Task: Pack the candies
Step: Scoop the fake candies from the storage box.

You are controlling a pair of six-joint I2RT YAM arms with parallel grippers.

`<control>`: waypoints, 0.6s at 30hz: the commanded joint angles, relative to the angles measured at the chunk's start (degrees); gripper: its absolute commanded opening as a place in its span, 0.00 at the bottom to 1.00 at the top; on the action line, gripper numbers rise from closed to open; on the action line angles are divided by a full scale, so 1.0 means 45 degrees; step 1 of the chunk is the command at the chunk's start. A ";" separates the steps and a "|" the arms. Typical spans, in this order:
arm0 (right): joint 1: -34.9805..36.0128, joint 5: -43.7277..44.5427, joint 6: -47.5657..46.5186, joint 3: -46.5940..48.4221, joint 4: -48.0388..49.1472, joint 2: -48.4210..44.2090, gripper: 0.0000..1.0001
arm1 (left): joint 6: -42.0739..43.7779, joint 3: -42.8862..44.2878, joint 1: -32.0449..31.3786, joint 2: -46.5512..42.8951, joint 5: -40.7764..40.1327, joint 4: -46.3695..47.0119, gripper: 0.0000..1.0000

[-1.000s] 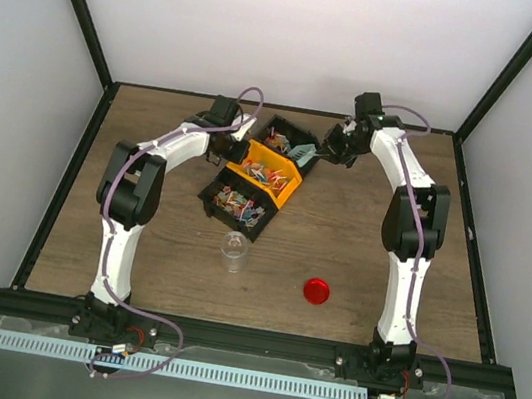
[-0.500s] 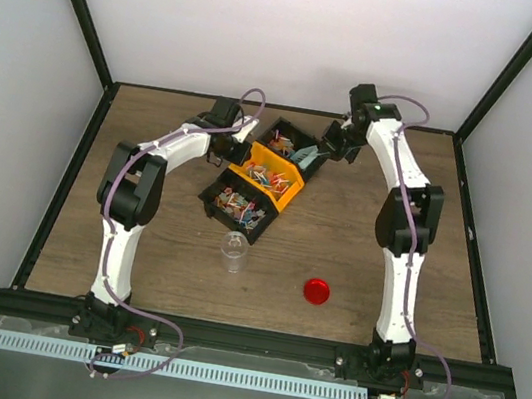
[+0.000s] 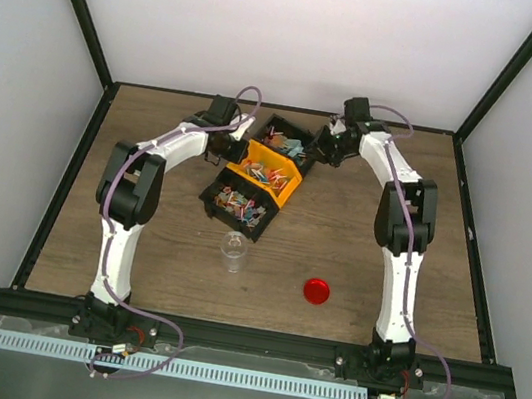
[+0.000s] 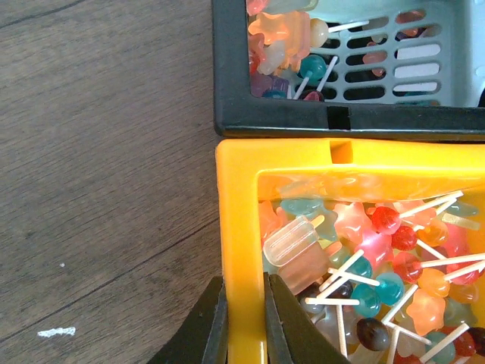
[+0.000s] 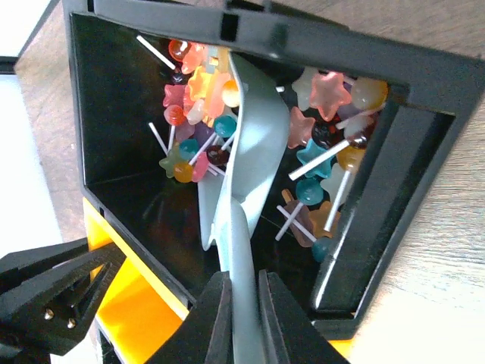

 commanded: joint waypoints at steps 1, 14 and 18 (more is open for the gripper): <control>0.0623 -0.2062 -0.0029 -0.3126 0.3625 0.0008 0.01 | 0.0700 -0.0130 -0.0537 0.0521 0.1473 -0.0317 0.04; 0.0295 -0.4561 0.1991 -0.7503 0.9652 -0.1792 0.01 | -0.0033 -0.0399 -0.0270 0.0186 0.1150 -0.0014 0.04; -0.0003 -0.4815 0.2456 -0.8548 1.0678 -0.2560 0.01 | -0.0303 -0.0362 -0.0125 0.0219 0.0831 -0.0009 0.04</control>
